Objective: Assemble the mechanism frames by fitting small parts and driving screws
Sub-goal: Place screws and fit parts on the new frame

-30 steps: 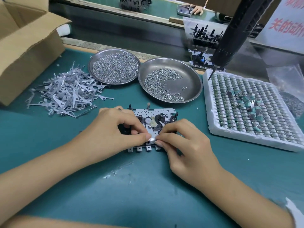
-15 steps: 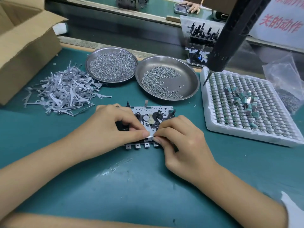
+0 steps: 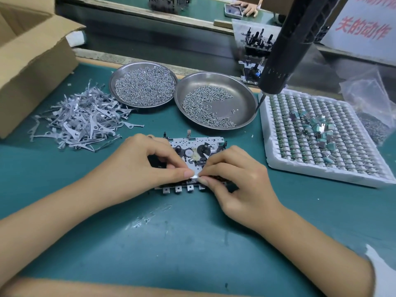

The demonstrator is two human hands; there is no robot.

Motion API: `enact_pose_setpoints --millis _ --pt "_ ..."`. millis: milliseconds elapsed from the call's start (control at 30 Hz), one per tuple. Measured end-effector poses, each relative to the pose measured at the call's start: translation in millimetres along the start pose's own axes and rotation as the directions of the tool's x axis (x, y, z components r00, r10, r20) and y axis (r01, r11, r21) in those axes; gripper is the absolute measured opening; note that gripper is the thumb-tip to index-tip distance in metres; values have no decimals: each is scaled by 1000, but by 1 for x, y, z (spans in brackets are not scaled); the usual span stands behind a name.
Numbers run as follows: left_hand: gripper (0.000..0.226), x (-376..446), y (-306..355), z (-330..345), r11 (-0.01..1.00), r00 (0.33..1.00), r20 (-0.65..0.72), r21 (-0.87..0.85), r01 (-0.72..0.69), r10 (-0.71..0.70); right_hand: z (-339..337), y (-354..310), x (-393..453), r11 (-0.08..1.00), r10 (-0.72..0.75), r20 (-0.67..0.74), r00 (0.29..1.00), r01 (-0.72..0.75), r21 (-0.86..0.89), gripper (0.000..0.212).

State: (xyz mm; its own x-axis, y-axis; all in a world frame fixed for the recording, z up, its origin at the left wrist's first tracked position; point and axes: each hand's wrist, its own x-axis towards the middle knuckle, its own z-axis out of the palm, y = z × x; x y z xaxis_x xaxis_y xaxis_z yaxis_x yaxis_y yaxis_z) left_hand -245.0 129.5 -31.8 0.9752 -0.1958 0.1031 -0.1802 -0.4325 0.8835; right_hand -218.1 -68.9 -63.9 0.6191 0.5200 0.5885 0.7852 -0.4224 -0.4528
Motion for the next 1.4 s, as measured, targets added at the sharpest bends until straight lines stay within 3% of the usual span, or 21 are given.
enact_pose_setpoints --millis 100,200,334,634,934,1001,1201,1301,1401 --pt "14 0 0 -1 1000 1000 0 6 4 -4 -5 2 3 979 118 -46 992 -108 174 10" --pt "15 0 0 -1 1000 1000 3 9 5 -5 -6 2 5 967 151 -14 988 -145 211 10" --pt "19 0 -1 -1 1000 1000 -3 2 -11 11 -5 0 3 992 67 58 996 -73 107 7" --pt "12 1 0 0 999 999 9 -30 -31 31 8 -6 -4 992 -25 -42 999 20 -127 3" --pt "13 2 0 -2 999 999 23 -40 -31 32 5 -5 -2 994 -12 6 1000 13 -107 2" --pt "12 2 -1 -2 999 999 21 -40 -34 35 5 -4 -1 998 18 6 1000 -18 -63 3" --pt "10 1 -3 -2 999 999 21 -19 -46 46 -3 0 6 924 250 -43 967 -225 310 16" --pt "9 1 -5 -1 999 999 9 -6 -48 48 -3 1 8 887 330 -48 943 -292 358 18" --pt "16 1 -5 -2 996 998 7 61 -68 68 -2 0 8 897 314 -54 948 -278 344 16"
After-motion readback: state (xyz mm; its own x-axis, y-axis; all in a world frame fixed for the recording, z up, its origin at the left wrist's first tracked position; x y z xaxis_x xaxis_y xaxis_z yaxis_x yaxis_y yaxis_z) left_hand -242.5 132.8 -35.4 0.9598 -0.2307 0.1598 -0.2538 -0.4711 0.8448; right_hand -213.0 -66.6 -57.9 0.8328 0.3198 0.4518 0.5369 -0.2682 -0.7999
